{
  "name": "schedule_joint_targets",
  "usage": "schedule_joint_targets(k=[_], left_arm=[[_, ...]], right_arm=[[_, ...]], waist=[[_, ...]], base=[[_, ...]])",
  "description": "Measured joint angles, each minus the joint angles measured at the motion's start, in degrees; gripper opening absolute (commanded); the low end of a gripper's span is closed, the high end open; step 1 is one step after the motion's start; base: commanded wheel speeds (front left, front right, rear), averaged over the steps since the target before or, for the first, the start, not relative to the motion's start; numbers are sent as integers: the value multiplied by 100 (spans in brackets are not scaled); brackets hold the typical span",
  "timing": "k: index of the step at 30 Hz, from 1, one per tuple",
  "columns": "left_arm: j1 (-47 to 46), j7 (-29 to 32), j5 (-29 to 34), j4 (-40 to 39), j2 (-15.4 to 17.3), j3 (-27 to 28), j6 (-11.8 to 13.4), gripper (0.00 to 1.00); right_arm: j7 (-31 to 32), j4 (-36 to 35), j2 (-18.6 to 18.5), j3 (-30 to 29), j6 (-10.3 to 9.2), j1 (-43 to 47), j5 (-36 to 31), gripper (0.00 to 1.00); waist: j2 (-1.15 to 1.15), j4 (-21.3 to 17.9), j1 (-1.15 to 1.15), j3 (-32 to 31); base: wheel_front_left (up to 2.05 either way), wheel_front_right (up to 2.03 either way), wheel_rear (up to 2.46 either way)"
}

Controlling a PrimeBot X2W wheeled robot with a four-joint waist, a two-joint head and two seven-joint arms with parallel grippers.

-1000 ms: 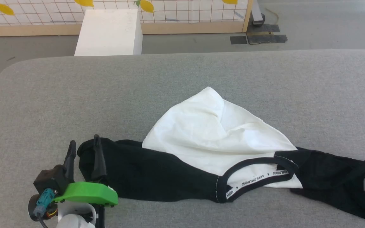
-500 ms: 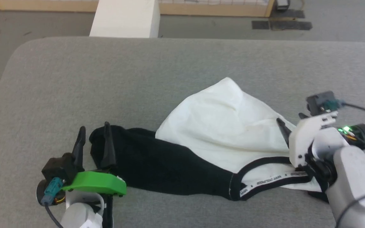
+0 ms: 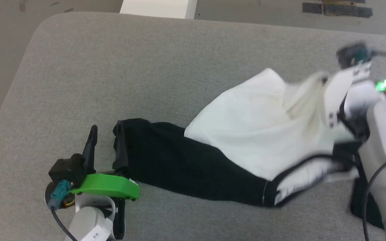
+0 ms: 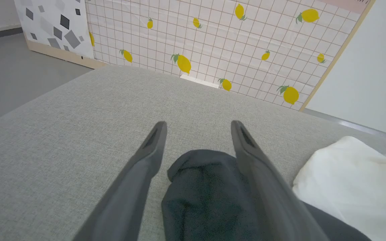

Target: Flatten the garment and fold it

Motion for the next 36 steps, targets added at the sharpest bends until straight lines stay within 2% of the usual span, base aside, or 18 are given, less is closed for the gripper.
schedule_joint_targets(k=[7,10,12,15,19,22,27,31,36], left_arm=[[-61,0,-4,-3,0,-8,31,100],[-81,0,-31,7,0,-26,31,100],[-81,0,-45,15,0,-40,32,100],[-77,0,-45,37,1,-30,31,100],[-50,0,-42,36,0,4,31,100],[30,0,10,63,1,20,18,100],[146,0,69,185,2,-75,-142,100],[146,48,229,347,8,-434,-396,100],[11,592,436,601,8,-1437,-772,100]], right_arm=[[-1482,114,281,-203,0,-1135,-481,0],[-1614,465,423,-199,0,-1277,-492,0],[-1586,716,487,-142,0,-1242,-433,100],[-1656,891,514,-51,0,-1071,-240,100],[-1938,780,495,-105,0,-586,104,100],[-2337,359,479,-263,0,46,369,100],[-2908,-638,568,-701,0,1270,647,100],[-3125,-1437,794,-1079,0,2315,676,100],[-3100,-2236,1012,-1447,-1,3242,736,100]], waist=[[0,66,0,85],[0,63,0,57],[0,57,0,28],[0,25,0,-27],[0,-35,0,-129],[0,-109,0,-243],[0,-265,0,-432],[0,-431,0,-564],[0,-647,0,-688]], base=[[0,0,0],[0,0,0],[0,0,0],[0,0,0],[0,0,0],[0,0,0],[0,0,0],[0,0,0],[0,0,0]])
